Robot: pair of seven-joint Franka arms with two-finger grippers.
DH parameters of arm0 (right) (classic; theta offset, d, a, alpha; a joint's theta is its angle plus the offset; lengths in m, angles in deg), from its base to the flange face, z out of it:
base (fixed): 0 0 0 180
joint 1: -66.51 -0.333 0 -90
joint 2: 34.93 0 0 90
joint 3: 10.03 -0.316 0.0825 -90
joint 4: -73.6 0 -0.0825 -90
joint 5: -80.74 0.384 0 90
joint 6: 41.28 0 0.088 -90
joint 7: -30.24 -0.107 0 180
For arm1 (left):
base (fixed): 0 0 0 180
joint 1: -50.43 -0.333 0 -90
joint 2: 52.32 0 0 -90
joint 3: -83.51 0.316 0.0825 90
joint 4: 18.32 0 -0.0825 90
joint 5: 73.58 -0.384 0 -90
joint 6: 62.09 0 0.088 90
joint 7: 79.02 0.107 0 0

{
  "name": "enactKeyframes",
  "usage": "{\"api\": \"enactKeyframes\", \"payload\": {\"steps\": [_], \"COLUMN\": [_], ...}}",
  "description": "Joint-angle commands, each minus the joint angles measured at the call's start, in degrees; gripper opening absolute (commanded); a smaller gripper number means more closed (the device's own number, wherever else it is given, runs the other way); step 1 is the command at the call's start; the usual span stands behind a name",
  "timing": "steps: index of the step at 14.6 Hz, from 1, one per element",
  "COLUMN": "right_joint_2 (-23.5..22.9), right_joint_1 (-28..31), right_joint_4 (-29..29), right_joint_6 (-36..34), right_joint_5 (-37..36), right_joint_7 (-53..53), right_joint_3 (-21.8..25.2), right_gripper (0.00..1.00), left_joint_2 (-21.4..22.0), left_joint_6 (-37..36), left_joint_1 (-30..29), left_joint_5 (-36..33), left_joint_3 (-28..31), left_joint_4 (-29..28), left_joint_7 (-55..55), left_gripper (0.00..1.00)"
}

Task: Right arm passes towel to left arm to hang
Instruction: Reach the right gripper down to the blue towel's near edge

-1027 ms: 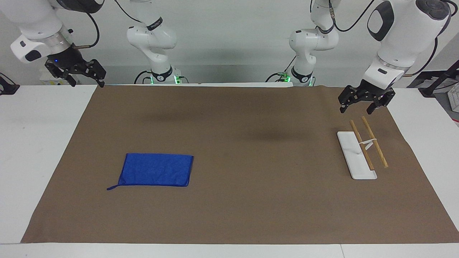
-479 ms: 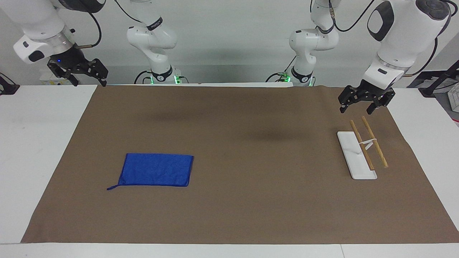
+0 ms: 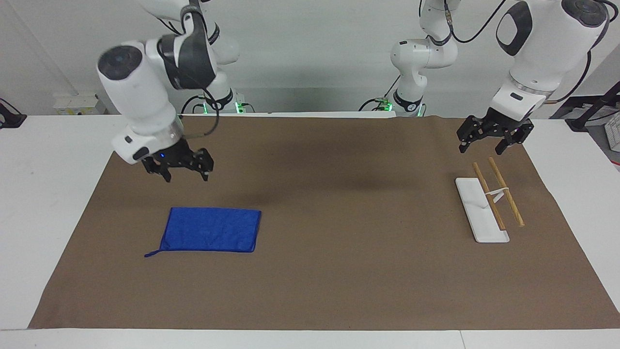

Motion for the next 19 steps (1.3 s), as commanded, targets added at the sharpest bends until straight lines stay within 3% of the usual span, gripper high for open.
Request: {"api": "enactKeyframes", "payload": {"steps": [1,6,11,19], "right_joint_2": [-6.1,-6.9,-6.1,-6.8], "right_joint_1": [0.0,1.3,3.1,3.4], "right_joint_4": [1.9,-7.3,-13.1,-15.0], "right_joint_6": [5.8,14.3,17.8,20.6], "right_joint_5": [1.4,1.9,1.9,2.0], "right_joint_7": [-1.8,-0.8,3.2,3.4], "right_joint_3": [0.2,0.1,0.1,0.0], "right_gripper": [1.0,1.0,0.95,0.86], "left_joint_2": [1.3,1.4,1.4,1.4], "left_joint_6": [1.0,1.0,0.9,0.8], "left_joint_1": [0.0,0.0,0.0,0.0], "left_joint_5": [-0.7,-0.7,-0.7,-0.7], "left_joint_3": [0.1,0.1,0.1,0.2], "left_joint_4": [-1.8,-1.8,-1.9,-1.9], "left_joint_7": [0.4,0.4,0.4,0.4], "left_gripper": [1.0,1.0,1.0,1.0]}}
